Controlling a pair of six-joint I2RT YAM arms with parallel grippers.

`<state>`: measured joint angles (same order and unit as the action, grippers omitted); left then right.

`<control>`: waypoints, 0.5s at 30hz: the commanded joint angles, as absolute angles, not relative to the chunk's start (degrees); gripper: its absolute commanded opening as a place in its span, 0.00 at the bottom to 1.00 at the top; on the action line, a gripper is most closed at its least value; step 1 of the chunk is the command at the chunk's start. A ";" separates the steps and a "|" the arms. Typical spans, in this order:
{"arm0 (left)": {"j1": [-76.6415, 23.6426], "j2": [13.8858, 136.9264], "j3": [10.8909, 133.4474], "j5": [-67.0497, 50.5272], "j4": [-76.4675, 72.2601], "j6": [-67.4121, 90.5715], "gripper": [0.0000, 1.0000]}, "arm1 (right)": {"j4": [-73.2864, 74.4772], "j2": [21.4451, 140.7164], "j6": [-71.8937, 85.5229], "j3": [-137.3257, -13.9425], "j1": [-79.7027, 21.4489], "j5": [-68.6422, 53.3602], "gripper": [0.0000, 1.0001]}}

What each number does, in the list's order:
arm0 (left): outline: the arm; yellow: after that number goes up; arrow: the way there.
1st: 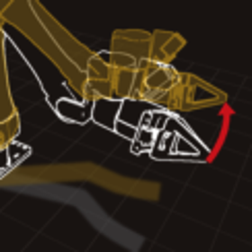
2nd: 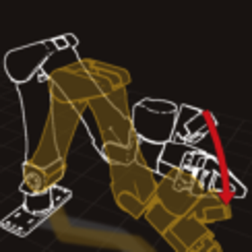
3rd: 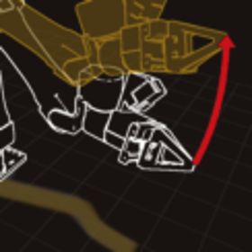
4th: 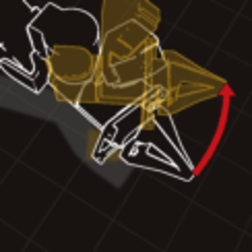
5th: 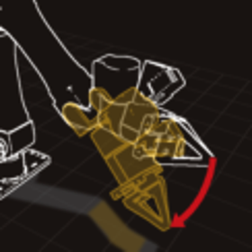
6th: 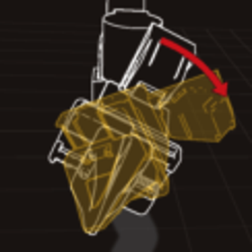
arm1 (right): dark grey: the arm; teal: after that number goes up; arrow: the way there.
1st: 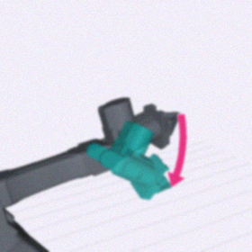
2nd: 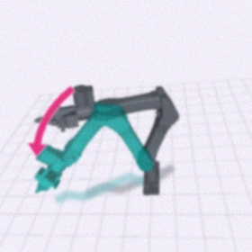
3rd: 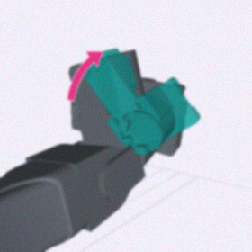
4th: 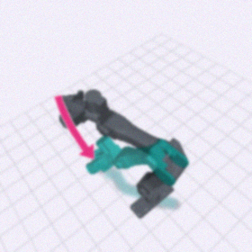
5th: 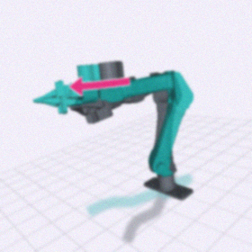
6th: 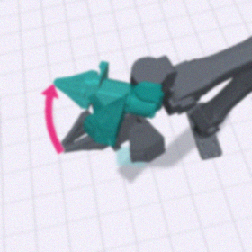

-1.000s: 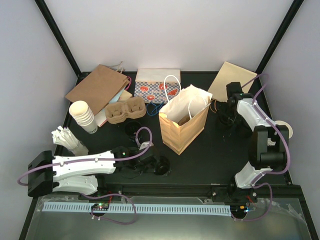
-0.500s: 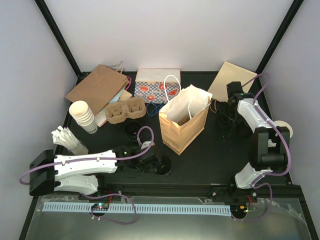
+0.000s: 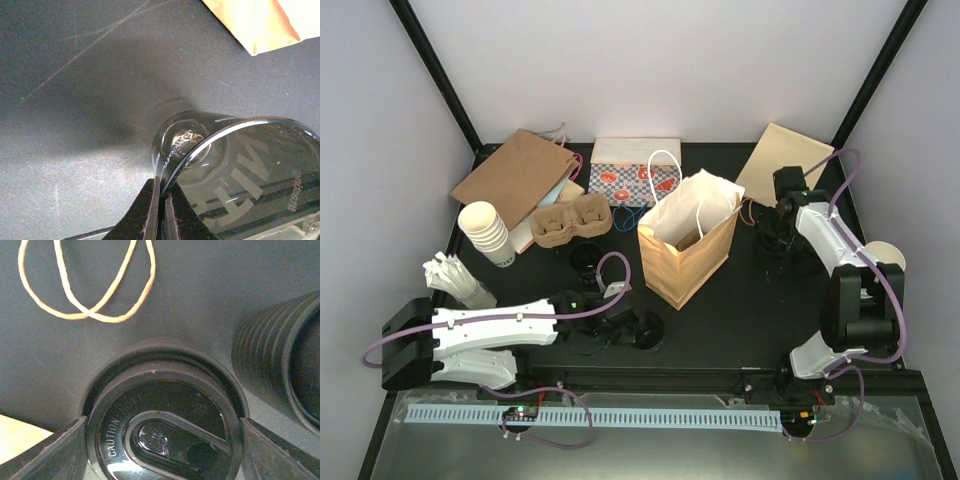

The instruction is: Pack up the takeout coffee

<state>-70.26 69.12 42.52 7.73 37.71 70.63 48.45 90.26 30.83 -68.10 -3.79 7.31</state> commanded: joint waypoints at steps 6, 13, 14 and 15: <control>-71.01 69.97 45.35 8.37 38.02 70.31 0.02 | 48.90 87.99 30.53 -64.66 -4.12 8.64 0.80; -71.17 69.66 46.09 8.83 39.01 70.14 0.10 | 48.44 87.17 30.45 -62.37 -4.13 7.32 0.80; -71.19 69.58 46.31 8.94 39.29 70.04 0.11 | 48.36 87.06 30.44 -62.10 -4.15 7.10 0.80; -71.19 69.43 46.52 9.03 39.52 70.00 0.13 | 48.22 86.94 30.41 -61.75 -4.12 6.96 0.80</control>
<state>-70.65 69.52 43.33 7.75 37.87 70.39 48.90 88.62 30.72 -62.87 -3.88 7.38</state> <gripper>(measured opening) 0.106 0.802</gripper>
